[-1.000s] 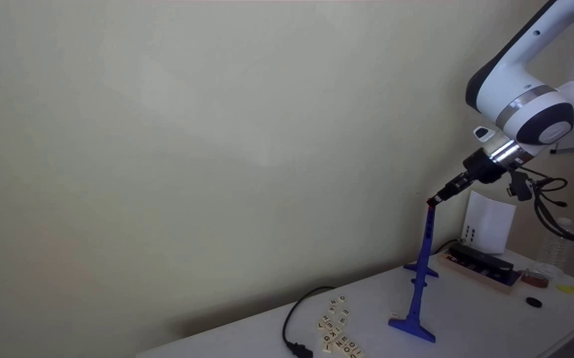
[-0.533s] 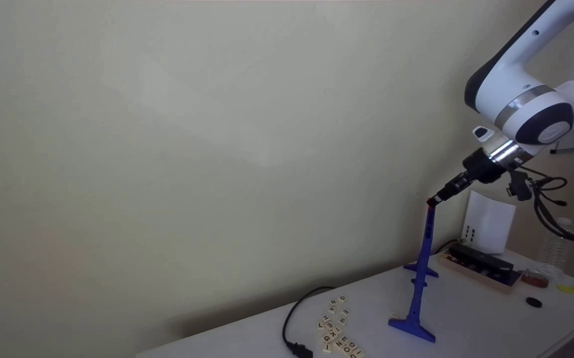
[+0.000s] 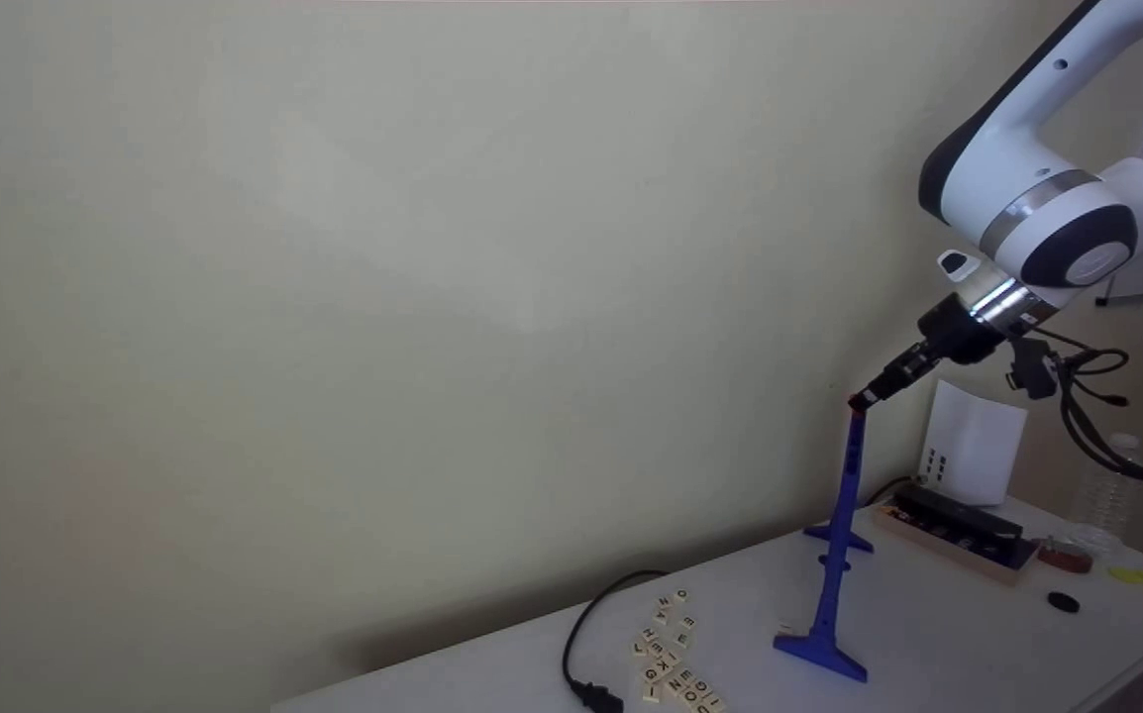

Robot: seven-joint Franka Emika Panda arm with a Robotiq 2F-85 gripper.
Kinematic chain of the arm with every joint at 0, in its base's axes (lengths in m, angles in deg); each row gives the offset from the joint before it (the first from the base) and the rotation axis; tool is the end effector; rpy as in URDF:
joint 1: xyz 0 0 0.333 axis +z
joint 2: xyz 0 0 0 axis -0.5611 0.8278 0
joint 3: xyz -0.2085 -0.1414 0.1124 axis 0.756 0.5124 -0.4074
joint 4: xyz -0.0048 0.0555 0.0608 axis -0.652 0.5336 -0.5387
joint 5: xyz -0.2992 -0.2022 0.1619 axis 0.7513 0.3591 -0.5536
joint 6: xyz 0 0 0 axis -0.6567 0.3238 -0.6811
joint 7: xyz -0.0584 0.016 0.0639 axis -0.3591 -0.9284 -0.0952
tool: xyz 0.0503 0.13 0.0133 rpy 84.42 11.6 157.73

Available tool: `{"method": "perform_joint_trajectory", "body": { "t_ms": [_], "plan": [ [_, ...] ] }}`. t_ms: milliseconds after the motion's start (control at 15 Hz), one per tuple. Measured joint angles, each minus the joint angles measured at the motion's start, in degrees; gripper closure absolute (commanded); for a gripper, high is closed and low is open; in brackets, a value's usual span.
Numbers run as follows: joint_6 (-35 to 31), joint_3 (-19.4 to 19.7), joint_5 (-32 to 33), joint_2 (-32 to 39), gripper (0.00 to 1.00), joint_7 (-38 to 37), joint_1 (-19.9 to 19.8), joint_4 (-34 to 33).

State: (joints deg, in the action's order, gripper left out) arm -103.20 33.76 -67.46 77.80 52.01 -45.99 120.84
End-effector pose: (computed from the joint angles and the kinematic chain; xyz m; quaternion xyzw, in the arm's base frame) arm 0.5120 -0.1191 0.1874 -0.9238 -0.2061 -0.3147 0.0711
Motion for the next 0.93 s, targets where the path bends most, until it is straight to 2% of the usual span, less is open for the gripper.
{"method": "perform_joint_trajectory", "body": {
  "t_ms": [133,200,267,333,400,533,667,933],
  "plan": [
    [-0.4,0.0,0.0,0.0,0.89,0.0,0.2,0.0],
    [-0.6,-0.1,0.0,0.0,0.8,0.0,0.3,0.0],
    [-0.6,-0.1,0.0,0.0,0.82,0.0,0.3,0.0],
    [-0.8,-0.1,0.0,0.0,0.9,0.0,0.4,0.0],
    [-0.9,-0.1,0.0,0.0,0.79,0.0,0.4,0.0],
    [-1.1,-0.1,0.0,0.0,0.42,0.0,0.6,0.0],
    [-1.4,-0.1,0.0,0.1,0.36,-0.1,0.8,0.2],
    [-1.7,-0.3,0.0,0.6,0.08,-0.2,1.3,0.3]
  ]
}}
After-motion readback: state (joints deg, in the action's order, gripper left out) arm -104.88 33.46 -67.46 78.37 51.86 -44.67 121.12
